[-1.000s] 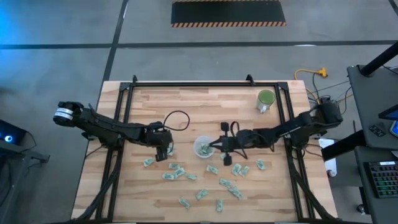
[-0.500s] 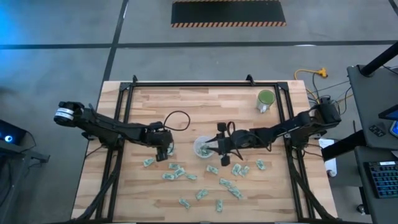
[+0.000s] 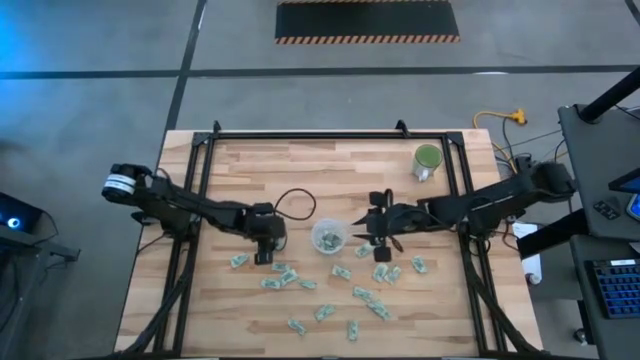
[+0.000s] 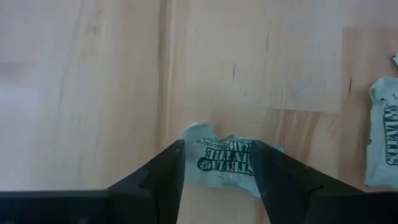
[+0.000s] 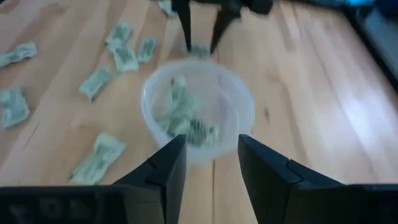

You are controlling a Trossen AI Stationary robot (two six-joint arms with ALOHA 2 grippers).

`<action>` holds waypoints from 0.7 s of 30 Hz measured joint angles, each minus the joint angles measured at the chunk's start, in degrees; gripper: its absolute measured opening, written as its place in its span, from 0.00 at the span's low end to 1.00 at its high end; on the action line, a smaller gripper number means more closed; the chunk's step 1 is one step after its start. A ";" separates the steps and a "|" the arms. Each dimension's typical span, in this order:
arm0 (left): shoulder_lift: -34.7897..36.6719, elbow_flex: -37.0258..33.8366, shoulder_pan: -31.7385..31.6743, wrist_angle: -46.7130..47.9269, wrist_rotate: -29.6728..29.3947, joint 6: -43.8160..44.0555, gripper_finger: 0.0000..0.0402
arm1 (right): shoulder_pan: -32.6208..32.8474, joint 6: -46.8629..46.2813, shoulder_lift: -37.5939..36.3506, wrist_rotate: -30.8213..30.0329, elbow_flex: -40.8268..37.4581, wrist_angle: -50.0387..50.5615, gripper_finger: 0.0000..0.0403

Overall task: Pick and place Stevia / Truvia into bins
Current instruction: Put the light green stevia packet into the transparent container

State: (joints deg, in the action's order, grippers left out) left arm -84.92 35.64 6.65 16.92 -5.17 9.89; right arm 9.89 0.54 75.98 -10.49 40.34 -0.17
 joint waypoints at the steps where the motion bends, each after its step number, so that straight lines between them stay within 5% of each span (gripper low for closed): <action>1: 0.00 0.00 -0.33 0.01 0.73 0.00 0.37 | 0.00 -1.93 -0.92 -0.01 0.01 3.00 0.34; 10: 3.05 -0.22 -1.05 1.02 1.64 -2.23 0.02 | 0.00 -30.33 -4.57 -0.32 -0.64 38.18 0.30; 21: 11.45 2.01 -0.41 -1.69 -7.71 -2.94 0.01 | -0.04 -38.33 -3.85 -6.17 -5.22 44.57 0.24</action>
State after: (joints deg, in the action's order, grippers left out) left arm -73.47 37.65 6.25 15.24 -12.89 6.95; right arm 9.85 -37.79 72.13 -16.65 35.12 44.40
